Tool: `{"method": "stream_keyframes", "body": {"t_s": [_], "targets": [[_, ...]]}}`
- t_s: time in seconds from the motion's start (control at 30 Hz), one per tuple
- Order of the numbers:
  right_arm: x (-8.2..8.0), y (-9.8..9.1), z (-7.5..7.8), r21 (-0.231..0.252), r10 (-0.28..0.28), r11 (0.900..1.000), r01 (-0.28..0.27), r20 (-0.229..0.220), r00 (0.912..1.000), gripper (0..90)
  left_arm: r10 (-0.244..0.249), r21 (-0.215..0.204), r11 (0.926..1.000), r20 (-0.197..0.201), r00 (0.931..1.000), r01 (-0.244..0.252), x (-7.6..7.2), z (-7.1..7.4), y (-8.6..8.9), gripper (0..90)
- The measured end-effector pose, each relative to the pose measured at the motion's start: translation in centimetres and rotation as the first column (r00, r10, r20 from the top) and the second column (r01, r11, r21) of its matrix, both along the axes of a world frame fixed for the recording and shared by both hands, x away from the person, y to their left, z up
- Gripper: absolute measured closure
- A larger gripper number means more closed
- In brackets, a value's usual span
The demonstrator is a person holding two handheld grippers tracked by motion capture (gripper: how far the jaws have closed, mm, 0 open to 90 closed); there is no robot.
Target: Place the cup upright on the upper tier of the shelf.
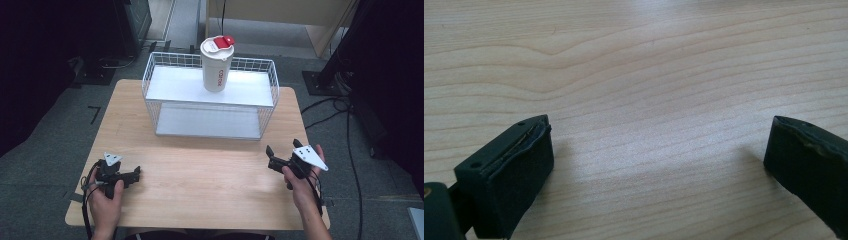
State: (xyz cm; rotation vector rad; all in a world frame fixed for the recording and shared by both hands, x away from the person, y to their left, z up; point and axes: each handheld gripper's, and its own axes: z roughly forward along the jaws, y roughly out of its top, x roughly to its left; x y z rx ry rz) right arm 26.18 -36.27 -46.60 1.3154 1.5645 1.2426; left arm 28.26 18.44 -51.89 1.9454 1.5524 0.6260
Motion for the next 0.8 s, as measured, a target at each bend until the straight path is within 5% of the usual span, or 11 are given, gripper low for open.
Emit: {"method": "stream_keyframes", "body": {"t_s": [0.8], "targets": [[-4.0, -4.9, -3.0, 0.001, -0.097, 0.9953, 0.097, -0.077, 0.9924, 0.0, 0.0, 0.0, 1.0, 0.0, 1.0, 0.0, 0.0, 0.0, 0.0, 0.0]]}}
